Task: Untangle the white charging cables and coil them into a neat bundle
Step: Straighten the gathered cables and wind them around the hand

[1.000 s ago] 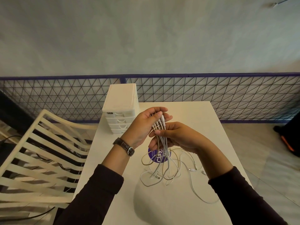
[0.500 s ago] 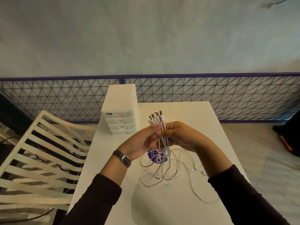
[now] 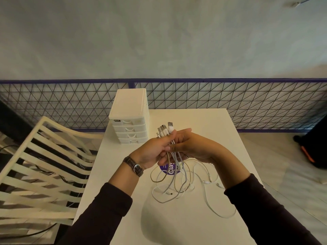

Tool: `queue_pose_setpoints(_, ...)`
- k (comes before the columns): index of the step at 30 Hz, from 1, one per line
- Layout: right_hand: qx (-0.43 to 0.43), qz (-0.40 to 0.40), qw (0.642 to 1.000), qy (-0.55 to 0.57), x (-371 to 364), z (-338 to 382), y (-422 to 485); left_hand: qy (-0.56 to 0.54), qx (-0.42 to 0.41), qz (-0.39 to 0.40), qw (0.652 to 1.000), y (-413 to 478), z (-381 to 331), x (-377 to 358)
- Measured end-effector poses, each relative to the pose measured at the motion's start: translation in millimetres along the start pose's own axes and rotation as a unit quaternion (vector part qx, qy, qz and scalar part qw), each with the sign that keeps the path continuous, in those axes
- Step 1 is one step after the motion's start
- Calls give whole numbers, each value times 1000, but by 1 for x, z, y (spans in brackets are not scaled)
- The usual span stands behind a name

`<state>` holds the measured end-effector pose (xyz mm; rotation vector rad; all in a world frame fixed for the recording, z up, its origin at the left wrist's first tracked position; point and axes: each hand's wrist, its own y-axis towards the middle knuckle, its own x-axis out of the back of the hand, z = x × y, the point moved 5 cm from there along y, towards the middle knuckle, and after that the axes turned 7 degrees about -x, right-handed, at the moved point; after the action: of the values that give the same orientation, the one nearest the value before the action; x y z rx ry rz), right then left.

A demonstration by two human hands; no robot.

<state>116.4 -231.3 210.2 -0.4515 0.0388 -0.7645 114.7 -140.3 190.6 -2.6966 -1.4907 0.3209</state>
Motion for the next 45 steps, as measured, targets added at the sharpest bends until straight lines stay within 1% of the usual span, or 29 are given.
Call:
queue_pose_setpoints(6,-14,9,1000,12,3,0,-2,-71,-20,8,997,4,-1,-2)
queue_pose_setpoints(9,-21,18,999,27,4,-1,-2,-63,-15,10,998,5,-3,-2)
queue_pose_setpoints(12,-24,36,998,36,3,-2,-3,-54,-26,31,998,7,-8,-2)
queue_pose_setpoints(18,-13,48,997,63,-1,-7,-5,-169,-5,30,985,9,-17,-5)
queue_pose_setpoints(22,-11,57,995,85,-4,-9,-6,-236,0,-3,972,14,-16,0)
queue_pose_setpoints(27,-25,53,997,50,-4,-16,-6,-281,9,-30,959,17,-15,7)
queue_pose_setpoints(31,-34,56,997,48,-3,-17,-8,-349,-2,-61,935,20,-16,13)
queue_pose_setpoints(34,-49,35,998,25,0,-21,-8,-380,-9,-78,922,22,-17,14)
queue_pose_setpoints(37,-42,13,999,-7,0,-23,-7,-389,-15,-83,917,21,-17,15)
queue_pose_setpoints(40,-5,-17,999,-34,-4,-25,-7,-384,-28,-70,920,18,-16,14)
queue_pose_setpoints(43,26,1,999,-45,-10,-31,-2,-359,-36,-49,931,13,-14,7)
queue_pose_setpoints(45,37,22,999,-27,-14,-31,-1,-344,-44,-40,937,10,-15,4)
